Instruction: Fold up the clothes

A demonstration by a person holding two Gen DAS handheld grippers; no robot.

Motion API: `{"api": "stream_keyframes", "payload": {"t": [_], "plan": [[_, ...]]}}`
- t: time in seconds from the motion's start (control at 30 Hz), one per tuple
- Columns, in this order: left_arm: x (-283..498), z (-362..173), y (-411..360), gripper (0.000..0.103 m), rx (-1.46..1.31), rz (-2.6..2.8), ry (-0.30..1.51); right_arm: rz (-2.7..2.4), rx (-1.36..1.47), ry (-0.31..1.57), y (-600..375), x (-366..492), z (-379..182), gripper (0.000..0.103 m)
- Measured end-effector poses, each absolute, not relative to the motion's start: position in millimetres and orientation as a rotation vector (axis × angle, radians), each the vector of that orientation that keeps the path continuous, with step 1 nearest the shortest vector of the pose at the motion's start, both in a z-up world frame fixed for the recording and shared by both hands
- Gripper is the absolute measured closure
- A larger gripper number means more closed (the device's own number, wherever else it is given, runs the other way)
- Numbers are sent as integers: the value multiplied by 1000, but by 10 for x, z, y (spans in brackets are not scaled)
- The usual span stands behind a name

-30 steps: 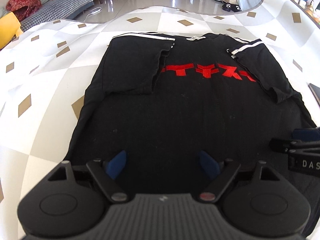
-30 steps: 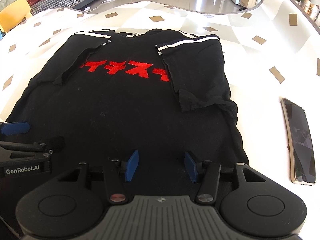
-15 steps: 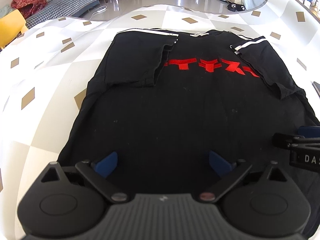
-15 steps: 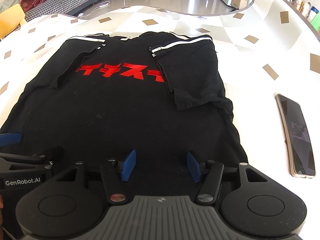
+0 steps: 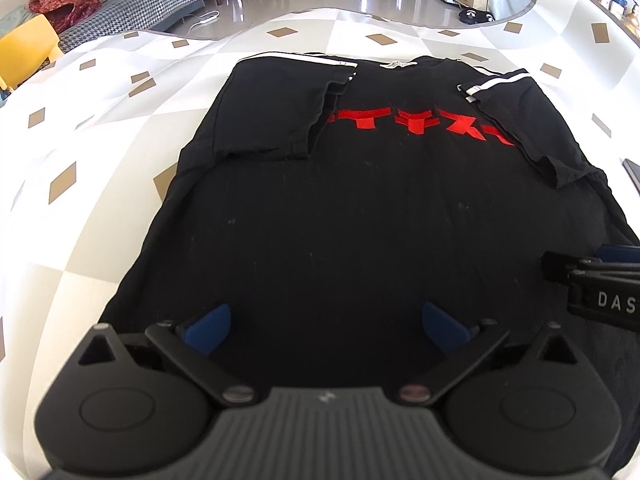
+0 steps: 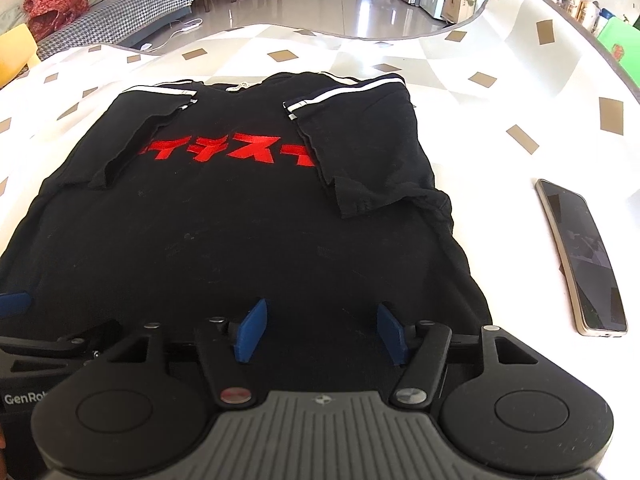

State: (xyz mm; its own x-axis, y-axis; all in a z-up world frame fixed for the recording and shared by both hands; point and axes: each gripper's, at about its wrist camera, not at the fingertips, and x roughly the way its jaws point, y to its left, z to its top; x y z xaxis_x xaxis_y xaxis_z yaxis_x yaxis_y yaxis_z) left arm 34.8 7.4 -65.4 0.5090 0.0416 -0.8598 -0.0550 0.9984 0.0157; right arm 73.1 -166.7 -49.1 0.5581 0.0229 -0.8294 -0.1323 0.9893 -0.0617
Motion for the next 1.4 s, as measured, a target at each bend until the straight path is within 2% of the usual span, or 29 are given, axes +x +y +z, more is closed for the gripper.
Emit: {"api": "stream_keyframes", "payload": {"t": [0.43, 0.87, 1.2, 1.4], "plan": [[184, -651, -39, 0, -4, 37, 1036, 92, -92, 974, -1708, 580, -465, 44], [55, -626, -203, 0, 10, 7, 1060, 98, 139, 939, -2055, 482, -309, 44], [153, -447, -178, 3, 35, 18, 1047, 67, 296, 915, -2335, 613, -265, 44], [313, -321, -21, 1, 46, 9, 1046, 81, 282, 930, -2383, 750, -258, 44]]}}
